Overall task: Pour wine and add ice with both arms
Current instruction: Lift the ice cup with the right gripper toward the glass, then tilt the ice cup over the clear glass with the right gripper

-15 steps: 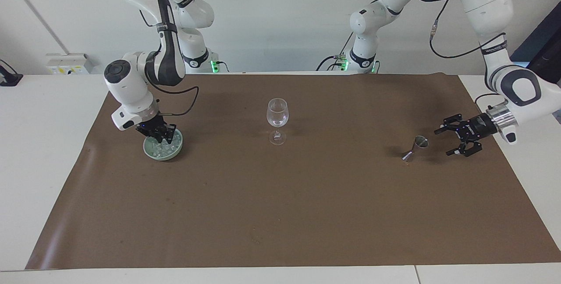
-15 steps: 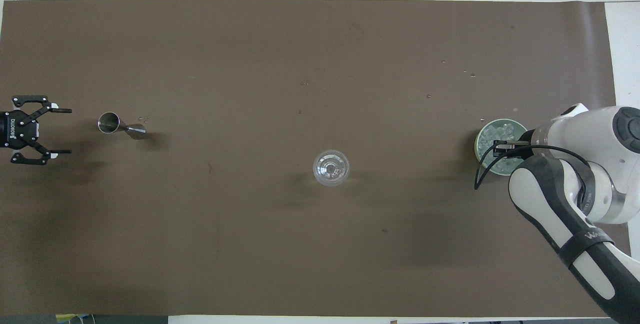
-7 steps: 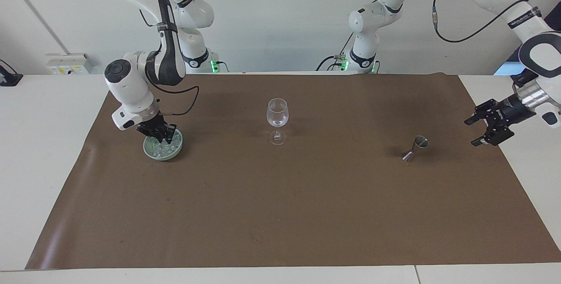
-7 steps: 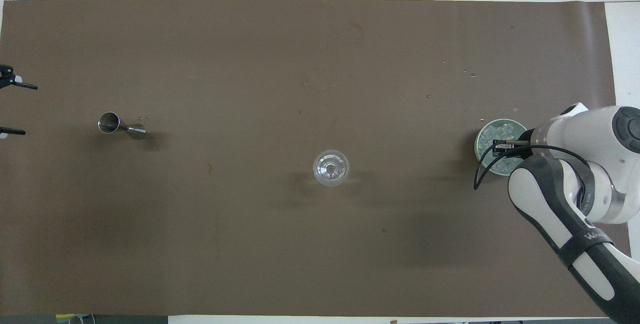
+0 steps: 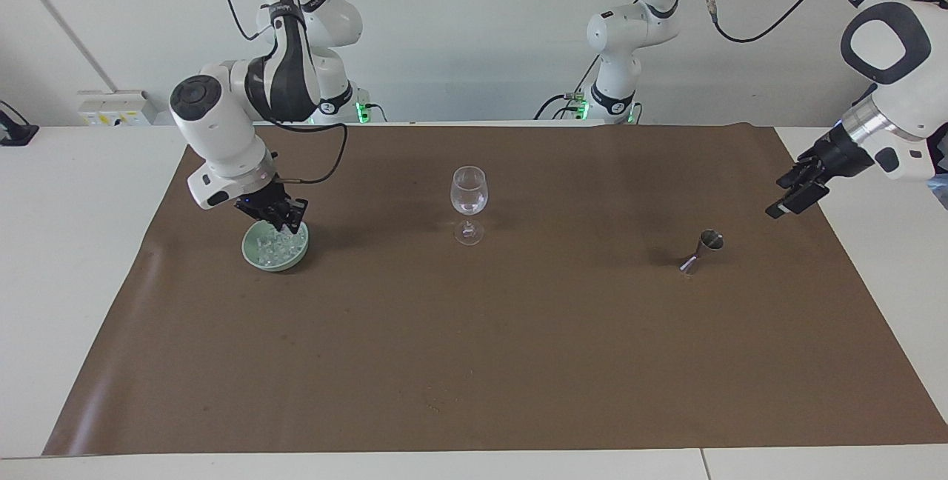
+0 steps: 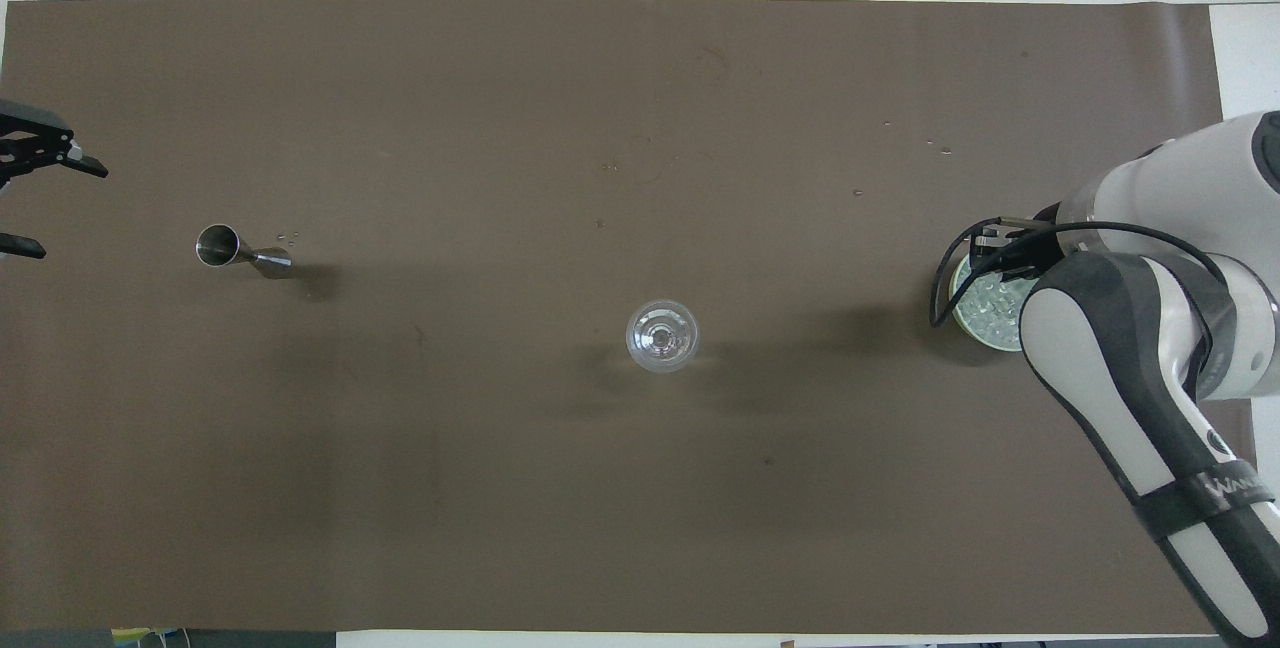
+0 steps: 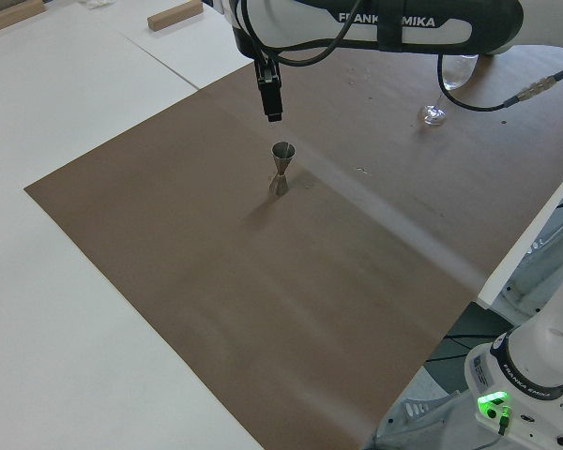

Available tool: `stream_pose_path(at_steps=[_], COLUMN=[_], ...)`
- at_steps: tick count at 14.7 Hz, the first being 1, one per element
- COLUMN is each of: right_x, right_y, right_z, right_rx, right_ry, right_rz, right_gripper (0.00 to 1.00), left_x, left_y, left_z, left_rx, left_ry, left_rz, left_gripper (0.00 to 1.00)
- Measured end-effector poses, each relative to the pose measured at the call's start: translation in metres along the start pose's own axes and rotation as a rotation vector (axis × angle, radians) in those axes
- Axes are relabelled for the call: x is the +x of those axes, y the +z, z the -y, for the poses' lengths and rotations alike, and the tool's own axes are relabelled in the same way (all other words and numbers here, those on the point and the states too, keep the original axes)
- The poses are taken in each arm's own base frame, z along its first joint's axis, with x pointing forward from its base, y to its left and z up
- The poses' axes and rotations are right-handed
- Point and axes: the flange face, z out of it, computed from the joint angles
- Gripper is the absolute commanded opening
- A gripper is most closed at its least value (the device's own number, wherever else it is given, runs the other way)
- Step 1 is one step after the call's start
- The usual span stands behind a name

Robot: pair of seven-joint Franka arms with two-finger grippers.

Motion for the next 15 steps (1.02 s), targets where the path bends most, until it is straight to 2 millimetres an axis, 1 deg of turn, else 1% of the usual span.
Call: stream_pose_path(at_steps=[2, 3, 5, 7, 9, 11, 12, 13, 15], right_x=[-0.010, -0.019, -0.042, -0.066, -0.090, -0.119, -0.131, -0.140, -0.150], right_y=[-0.033, -0.047, -0.071, -0.089, -0.096, -0.089, -0.082, -0.074, -0.058], right_z=[0.055, 0.087, 0.151, 0.205, 0.246, 0.280, 0.291, 0.296, 0.297], right_rx=[0.020, 0.044, 0.098, 0.134, 0.152, 0.149, 0.140, 0.128, 0.102], right_ry=[0.039, 0.055, 0.095, 0.112, 0.099, 0.089, 0.082, 0.070, 0.058], right_rz=[-0.020, -0.031, -0.050, -0.069, -0.070, -0.052, -0.040, -0.027, -0.005], right_gripper=[0.09, 0.09, 0.09, 0.09, 0.11, 0.11, 0.11, 0.11, 0.13], left_x=[-0.017, -0.024, -0.040, -0.056, -0.065, -0.075, -0.080, -0.084, -0.087], left_y=[-0.006, -0.006, 0.001, 0.005, 0.004, -0.001, -0.003, -0.006, -0.010], left_z=[-0.007, -0.012, -0.029, -0.047, -0.055, -0.059, -0.060, -0.060, -0.059], left_rx=[0.032, 0.058, 0.127, 0.159, 0.164, 0.164, 0.167, 0.168, 0.169], left_ry=[0.137, 0.217, 0.390, 0.518, 0.603, 0.645, 0.656, 0.667, 0.703], left_rz=[-0.025, -0.035, -0.049, -0.051, -0.051, -0.055, -0.050, -0.048, -0.048], left_gripper=[1.00, 1.00, 1.00, 1.00, 1.00, 1.00, 1.00, 1.00, 1.00])
